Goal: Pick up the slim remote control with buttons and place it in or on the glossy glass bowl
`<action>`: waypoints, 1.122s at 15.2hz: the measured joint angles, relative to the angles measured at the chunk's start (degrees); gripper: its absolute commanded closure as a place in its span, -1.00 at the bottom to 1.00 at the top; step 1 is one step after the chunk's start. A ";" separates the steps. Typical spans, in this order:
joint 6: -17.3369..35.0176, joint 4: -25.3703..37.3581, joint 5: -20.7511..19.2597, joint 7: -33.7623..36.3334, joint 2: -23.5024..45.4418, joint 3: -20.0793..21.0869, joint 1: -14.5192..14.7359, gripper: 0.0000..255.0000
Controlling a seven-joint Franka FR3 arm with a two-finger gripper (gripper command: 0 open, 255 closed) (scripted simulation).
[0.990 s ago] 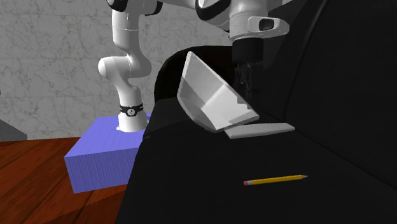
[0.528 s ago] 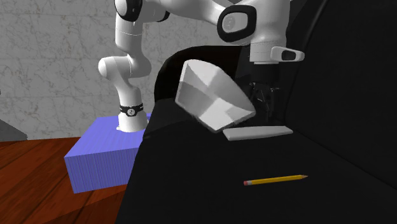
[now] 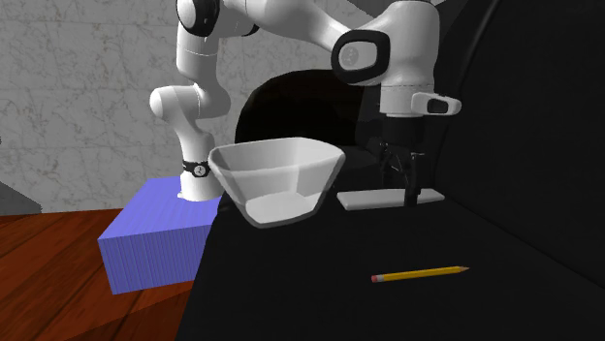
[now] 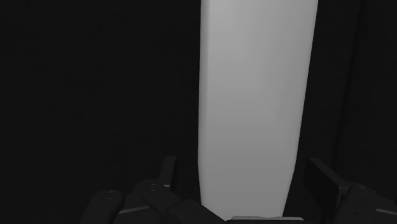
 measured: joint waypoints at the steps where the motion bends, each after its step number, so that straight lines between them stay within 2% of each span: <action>1: 0.05 -0.03 -0.01 0.01 0.01 0.00 0.00 -1.00; 4: 0.08 -0.04 -0.01 0.01 0.02 0.00 0.00 -1.00; 5: 0.08 -0.04 -0.01 0.01 0.02 0.00 0.00 1.00; 17: -0.71 0.37 0.12 -0.09 -0.35 0.07 -0.04 1.00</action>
